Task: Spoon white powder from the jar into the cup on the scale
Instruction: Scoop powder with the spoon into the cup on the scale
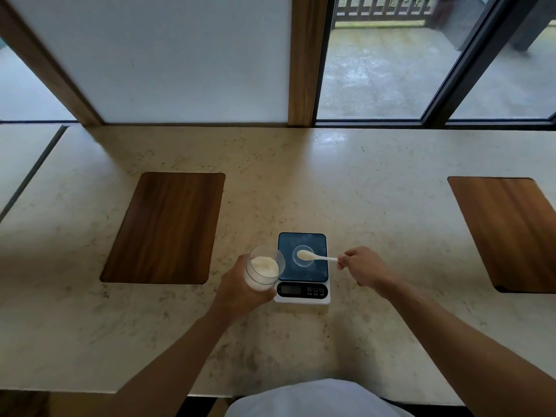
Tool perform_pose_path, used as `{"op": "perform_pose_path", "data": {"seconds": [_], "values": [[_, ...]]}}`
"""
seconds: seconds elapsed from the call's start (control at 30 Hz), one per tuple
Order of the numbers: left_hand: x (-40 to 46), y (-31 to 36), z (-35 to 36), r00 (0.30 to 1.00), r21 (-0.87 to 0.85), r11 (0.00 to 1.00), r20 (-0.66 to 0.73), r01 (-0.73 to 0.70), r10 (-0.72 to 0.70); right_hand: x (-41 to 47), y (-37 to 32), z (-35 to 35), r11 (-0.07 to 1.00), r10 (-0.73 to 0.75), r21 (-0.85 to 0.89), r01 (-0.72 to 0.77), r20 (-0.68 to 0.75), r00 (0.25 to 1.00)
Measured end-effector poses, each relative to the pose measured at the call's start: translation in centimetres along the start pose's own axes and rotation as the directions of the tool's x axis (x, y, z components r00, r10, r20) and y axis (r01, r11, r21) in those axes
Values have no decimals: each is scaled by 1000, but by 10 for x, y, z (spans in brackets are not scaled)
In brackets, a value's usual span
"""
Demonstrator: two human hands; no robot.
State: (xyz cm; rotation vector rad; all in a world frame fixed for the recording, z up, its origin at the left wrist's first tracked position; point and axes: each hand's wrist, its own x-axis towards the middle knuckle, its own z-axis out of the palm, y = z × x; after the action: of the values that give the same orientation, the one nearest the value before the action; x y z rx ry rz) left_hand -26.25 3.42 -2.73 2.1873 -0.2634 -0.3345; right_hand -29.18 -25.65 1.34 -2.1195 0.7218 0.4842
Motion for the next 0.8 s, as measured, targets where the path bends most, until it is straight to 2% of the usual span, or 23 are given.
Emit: {"op": "perform_pose_path", "data": {"seconds": [0.8], "values": [[1, -3, 1, 1000, -11, 1000, -6, -12, 12, 8, -14, 1, 996, -17, -92, 15, -16, 1000]]}}
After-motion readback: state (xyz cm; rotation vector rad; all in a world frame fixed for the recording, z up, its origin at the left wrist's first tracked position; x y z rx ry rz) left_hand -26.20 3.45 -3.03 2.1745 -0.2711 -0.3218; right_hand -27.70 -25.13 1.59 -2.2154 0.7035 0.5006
